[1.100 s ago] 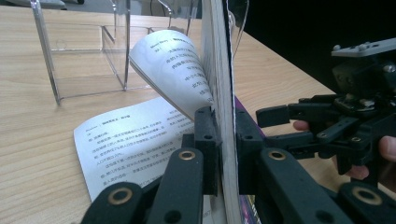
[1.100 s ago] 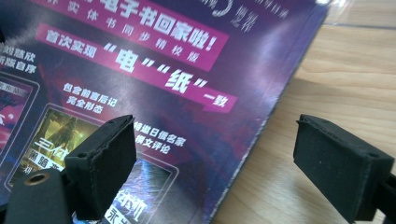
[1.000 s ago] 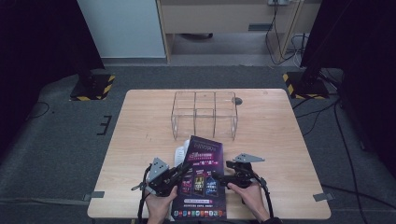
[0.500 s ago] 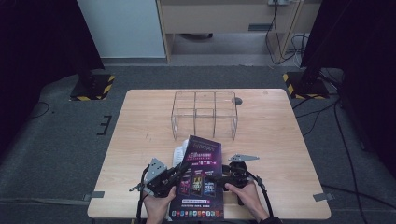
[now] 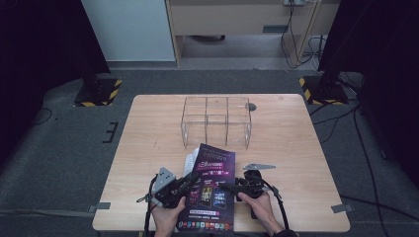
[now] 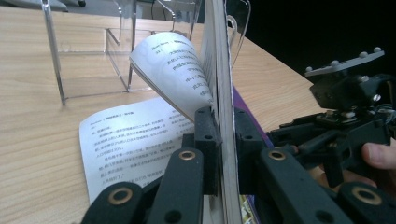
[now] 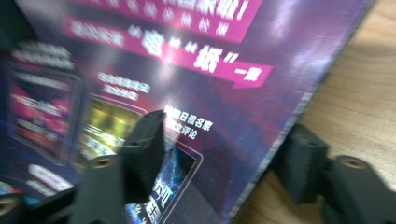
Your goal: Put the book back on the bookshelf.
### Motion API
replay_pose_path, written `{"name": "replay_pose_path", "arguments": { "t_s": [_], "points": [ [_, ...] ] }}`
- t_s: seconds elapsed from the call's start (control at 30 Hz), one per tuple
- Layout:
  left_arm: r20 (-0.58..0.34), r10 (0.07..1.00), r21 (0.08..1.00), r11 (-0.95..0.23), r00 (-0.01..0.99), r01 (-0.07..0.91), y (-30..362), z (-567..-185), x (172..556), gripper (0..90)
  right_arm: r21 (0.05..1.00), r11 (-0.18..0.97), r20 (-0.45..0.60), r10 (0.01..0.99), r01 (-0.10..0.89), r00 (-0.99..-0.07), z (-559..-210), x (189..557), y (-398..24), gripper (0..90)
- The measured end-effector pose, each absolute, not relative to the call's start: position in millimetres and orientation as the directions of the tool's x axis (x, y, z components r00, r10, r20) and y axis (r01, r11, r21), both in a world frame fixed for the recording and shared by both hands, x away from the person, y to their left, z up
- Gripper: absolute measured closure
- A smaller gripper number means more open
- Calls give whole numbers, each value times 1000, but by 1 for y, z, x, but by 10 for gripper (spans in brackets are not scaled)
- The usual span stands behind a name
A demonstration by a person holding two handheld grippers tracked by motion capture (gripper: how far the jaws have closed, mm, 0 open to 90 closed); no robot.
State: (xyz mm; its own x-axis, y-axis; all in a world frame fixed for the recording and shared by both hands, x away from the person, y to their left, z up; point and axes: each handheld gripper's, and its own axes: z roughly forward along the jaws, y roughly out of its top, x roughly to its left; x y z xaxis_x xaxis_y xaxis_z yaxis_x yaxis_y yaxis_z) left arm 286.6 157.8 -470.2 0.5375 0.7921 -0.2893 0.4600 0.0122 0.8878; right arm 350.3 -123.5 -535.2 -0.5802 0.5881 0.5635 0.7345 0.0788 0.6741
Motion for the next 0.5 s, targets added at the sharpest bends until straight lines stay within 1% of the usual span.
{"name": "replay_pose_path", "arguments": {
  "t_s": [0.03,0.1,0.17,0.27,0.3,0.33,0.43,0.5],
  "points": [
    [-289,792,888,12,538,460,158,-470,287,827,674,79,563,588,734,-580,-535,350,-124,442],
    [-294,795,884,16,531,466,159,-473,288,828,676,43,596,554,735,-581,-531,350,-126,458],
    [-295,795,884,17,530,467,159,-474,288,828,680,42,595,552,732,-585,-531,349,-126,454],
    [-283,799,890,12,531,457,159,-474,287,828,681,61,578,566,729,-588,-534,349,-122,392],
    [-283,799,890,12,531,457,159,-474,287,828,681,61,578,566,729,-588,-534,349,-122,392],
    [-285,795,890,12,535,457,158,-474,287,828,677,76,572,570,732,-589,-537,349,-119,372],
    [-276,799,893,8,534,451,158,-474,287,828,666,91,573,573,740,-586,-539,349,-116,370],
    [-284,795,889,9,535,458,158,-475,287,828,662,111,562,580,741,-589,-540,349,-114,384]
  ]
}}
